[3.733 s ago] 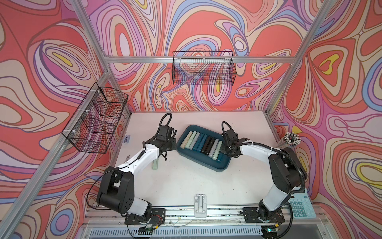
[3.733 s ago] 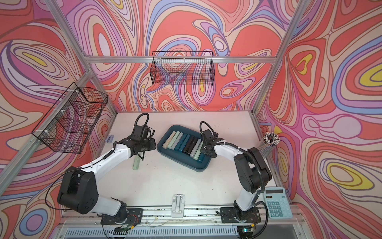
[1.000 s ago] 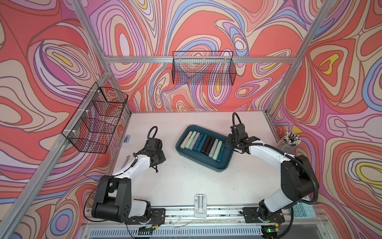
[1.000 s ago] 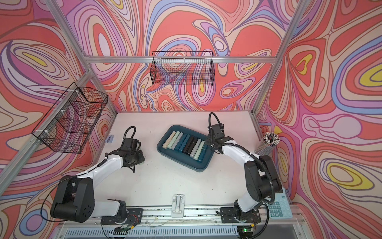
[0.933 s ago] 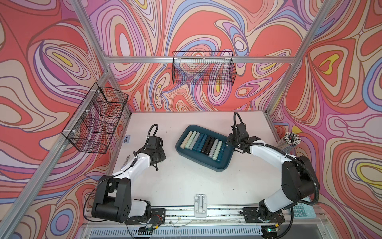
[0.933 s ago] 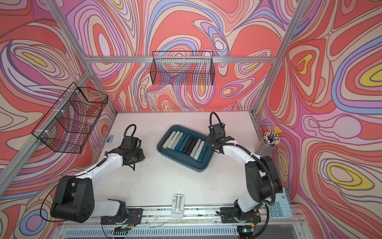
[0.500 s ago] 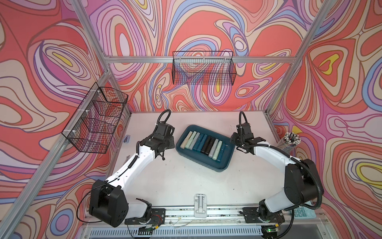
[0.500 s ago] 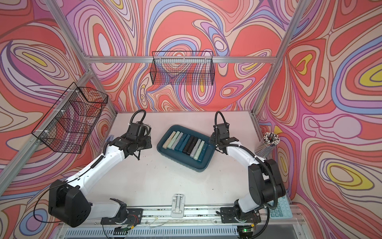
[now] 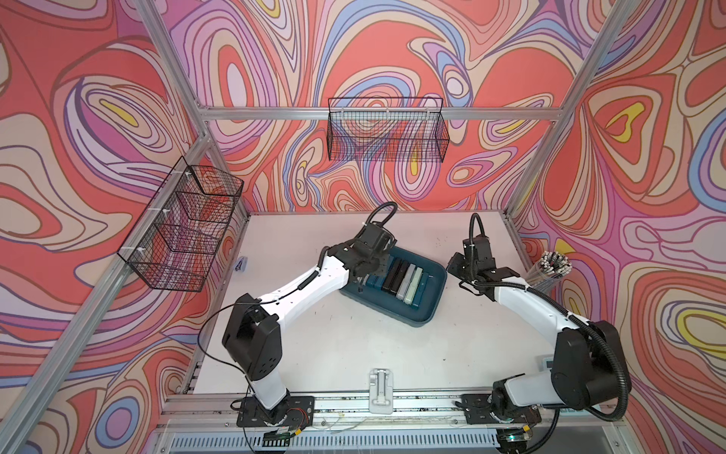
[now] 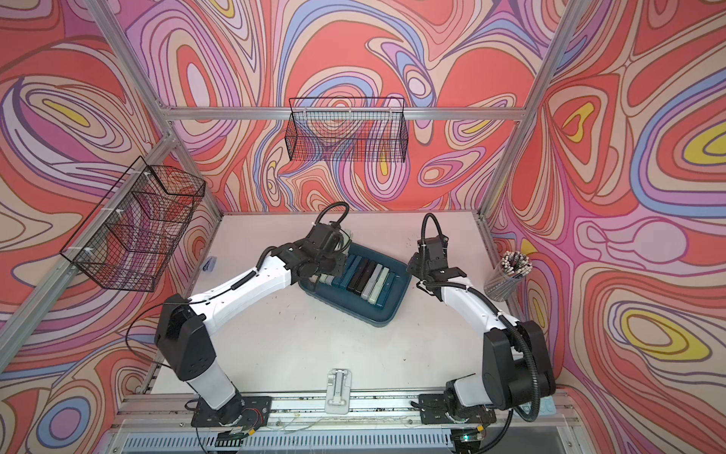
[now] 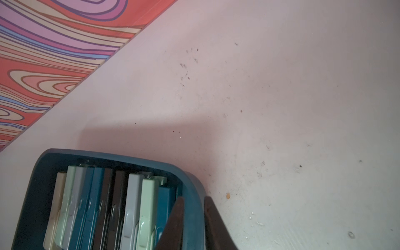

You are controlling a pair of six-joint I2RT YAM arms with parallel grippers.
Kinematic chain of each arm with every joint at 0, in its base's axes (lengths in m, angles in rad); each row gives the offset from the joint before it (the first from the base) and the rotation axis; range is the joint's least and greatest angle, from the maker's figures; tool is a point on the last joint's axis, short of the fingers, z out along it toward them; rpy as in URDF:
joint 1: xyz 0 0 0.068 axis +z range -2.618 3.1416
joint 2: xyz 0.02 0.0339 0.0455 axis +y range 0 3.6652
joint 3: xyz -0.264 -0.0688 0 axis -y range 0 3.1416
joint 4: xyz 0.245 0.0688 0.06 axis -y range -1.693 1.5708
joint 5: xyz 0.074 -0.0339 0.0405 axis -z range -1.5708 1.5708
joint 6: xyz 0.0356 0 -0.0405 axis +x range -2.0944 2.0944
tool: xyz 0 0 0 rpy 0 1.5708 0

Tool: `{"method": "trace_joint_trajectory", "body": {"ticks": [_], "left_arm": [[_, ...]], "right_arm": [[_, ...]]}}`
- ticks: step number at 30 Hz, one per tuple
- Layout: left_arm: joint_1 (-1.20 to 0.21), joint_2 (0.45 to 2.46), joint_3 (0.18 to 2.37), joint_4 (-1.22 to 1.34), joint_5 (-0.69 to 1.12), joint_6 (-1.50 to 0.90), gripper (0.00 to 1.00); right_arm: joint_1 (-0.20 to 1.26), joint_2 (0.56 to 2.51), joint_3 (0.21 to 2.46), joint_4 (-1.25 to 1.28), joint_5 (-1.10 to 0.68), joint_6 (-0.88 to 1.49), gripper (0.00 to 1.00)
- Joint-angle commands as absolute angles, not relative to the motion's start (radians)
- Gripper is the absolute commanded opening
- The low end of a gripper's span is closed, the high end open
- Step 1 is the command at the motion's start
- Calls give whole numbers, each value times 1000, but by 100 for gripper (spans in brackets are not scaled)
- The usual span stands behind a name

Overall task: Put the pruning pliers into the storage box
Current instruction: Place the pruning pliers in the storage box.

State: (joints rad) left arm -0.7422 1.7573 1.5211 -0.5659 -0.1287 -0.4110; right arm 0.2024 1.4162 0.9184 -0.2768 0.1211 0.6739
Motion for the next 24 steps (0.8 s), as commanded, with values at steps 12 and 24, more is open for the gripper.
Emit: {"method": "trace_joint_trajectory", "body": {"ticks": [12, 24], "left_arm": [[-899, 2020, 1737, -592, -8, -457, 16], [-940, 2135, 1805, -605, 13, -520, 19]], "right_arm": [[153, 1341, 822, -252, 82, 683, 19], [141, 1309, 785, -245, 67, 683, 19]]}}
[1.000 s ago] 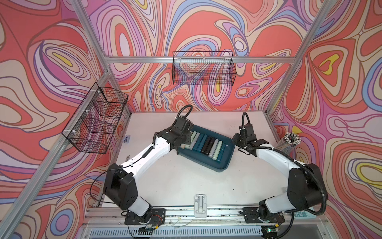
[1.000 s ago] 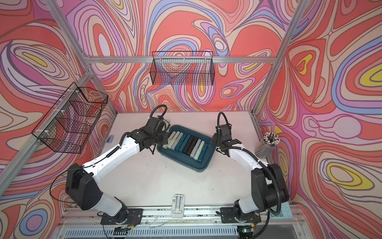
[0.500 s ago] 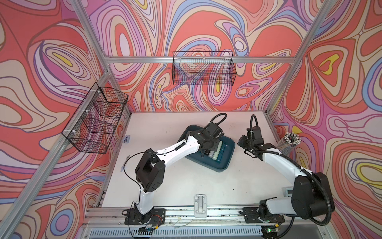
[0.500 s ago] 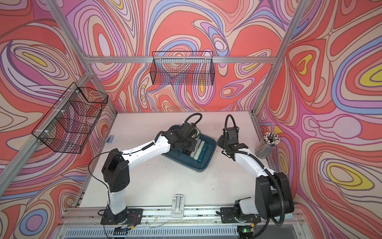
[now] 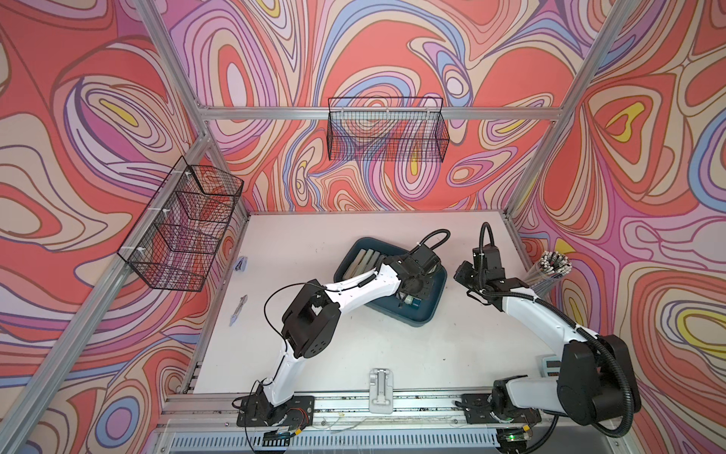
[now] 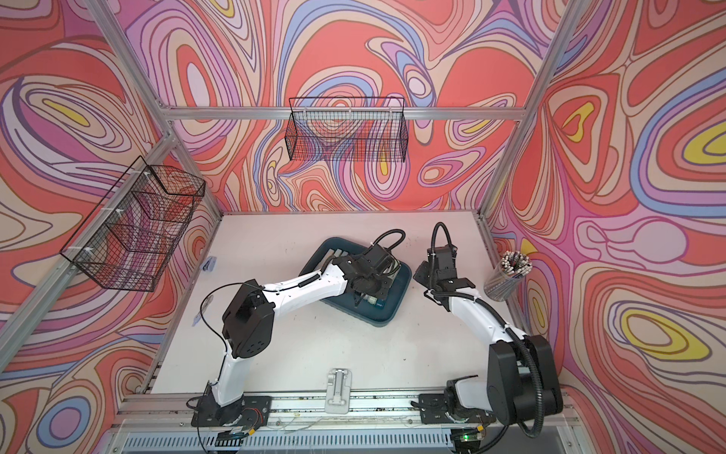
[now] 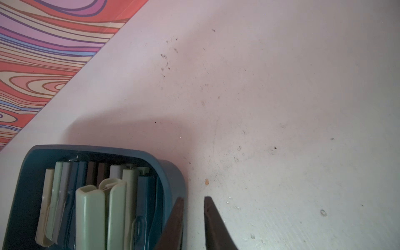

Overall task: Put the pruning pliers into the storage box
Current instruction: Place the pruning pliers in the storage box.

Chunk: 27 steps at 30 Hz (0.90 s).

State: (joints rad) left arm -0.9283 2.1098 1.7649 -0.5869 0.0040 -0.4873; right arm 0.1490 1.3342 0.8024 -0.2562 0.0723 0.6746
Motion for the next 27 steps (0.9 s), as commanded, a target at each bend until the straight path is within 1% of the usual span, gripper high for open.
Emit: {"method": "trace_joint_trajectory", "body": {"ticks": [1, 15, 27], "left_arm": [[-940, 2140, 1810, -602, 20, -524, 19], [-954, 2216, 1845, -601, 20, -550, 21], [-976, 2278, 1919, -635, 4, -533, 23]], "right_arm": [[140, 1306, 781, -245, 67, 684, 19], [135, 1304, 760, -232, 53, 678, 19], [131, 1295, 743, -224, 48, 676, 19]]}}
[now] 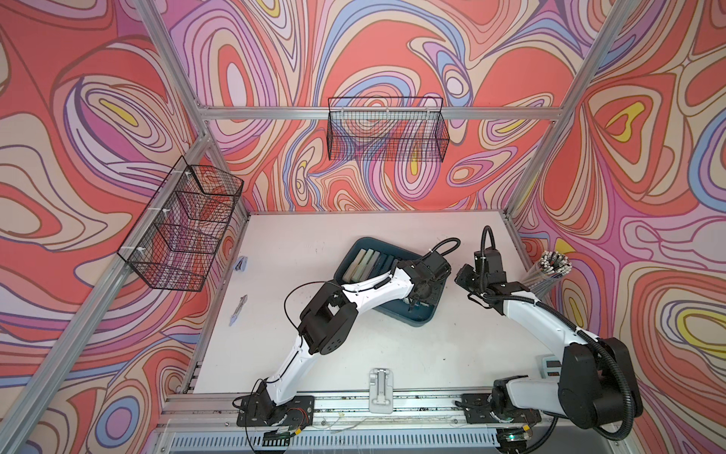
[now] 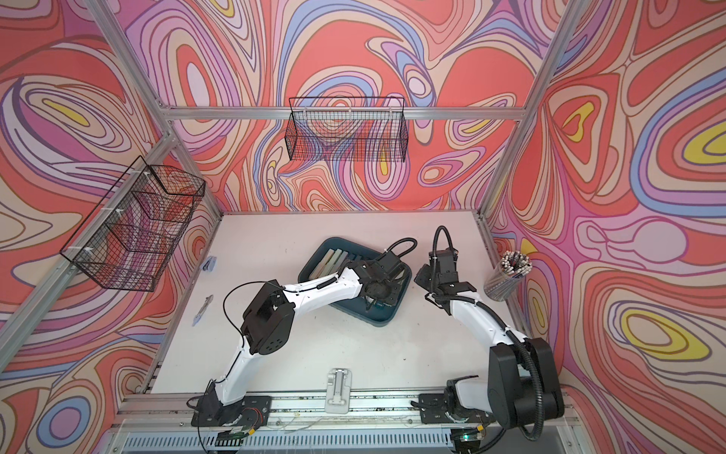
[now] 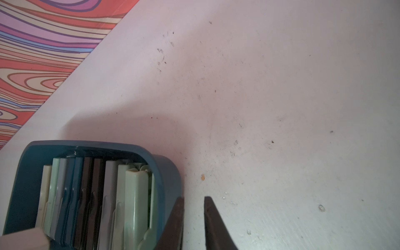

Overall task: Put the pruning pliers into the storage box
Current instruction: Place the pruning pliers in the storage box.

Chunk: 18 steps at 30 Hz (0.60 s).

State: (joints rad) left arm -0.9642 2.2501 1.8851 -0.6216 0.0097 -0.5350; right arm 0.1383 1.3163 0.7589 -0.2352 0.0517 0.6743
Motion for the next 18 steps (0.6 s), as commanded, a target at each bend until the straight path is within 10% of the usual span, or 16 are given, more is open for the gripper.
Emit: {"method": "trace_joint_trajectory", "body": {"ticks": [1, 18], "left_arm": [[-976, 2285, 1924, -637, 3, -531, 23], [-977, 2316, 1963, -657, -21, -513, 38]], "right_arm": [[129, 1292, 743, -224, 49, 678, 19], [122, 1285, 732, -221, 44, 676, 19]]}}
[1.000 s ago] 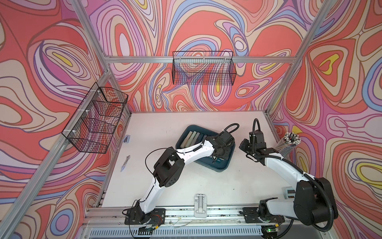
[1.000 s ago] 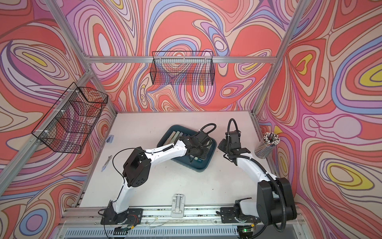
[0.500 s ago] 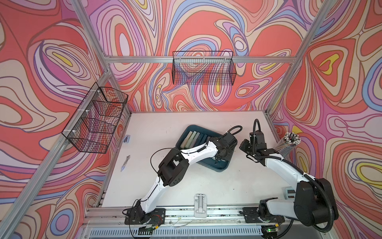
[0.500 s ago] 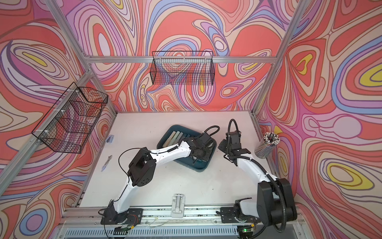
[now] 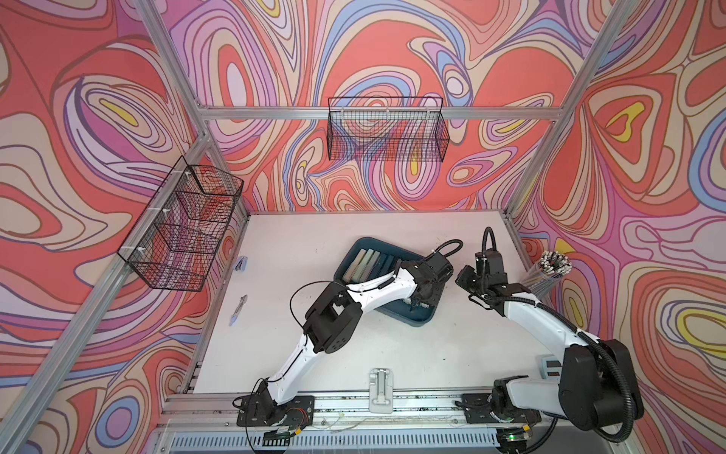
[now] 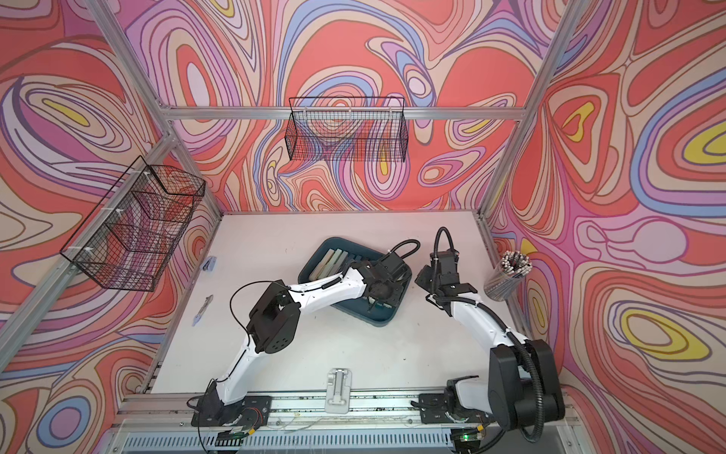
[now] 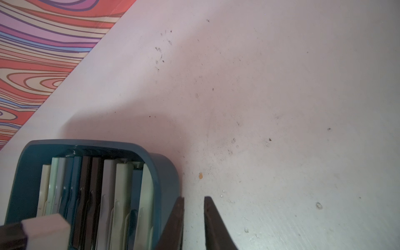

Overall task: Put the pruning pliers into the storage box
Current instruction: Place the pruning pliers in the storage box.

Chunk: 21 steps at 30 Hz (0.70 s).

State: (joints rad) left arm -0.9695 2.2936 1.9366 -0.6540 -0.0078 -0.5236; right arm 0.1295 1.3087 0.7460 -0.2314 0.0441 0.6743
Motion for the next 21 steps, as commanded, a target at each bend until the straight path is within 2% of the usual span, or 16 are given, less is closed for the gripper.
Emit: {"method": "trace_joint_trajectory", "body": {"ticks": [1, 12, 18, 21], "left_arm": [[-977, 2315, 1964, -657, -20, -514, 38], [-977, 2228, 1968, -624, -51, -457, 41], [-967, 2044, 1827, -468, -121, -370, 55], [-926, 1917, 1680, -357, -136, -350, 61]], "right_arm": [[122, 1284, 732, -221, 46, 676, 19], [120, 1282, 754, -236, 53, 663, 19], [115, 1277, 762, -212, 69, 636, 19], [108, 1274, 779, -190, 110, 595, 20]]}}
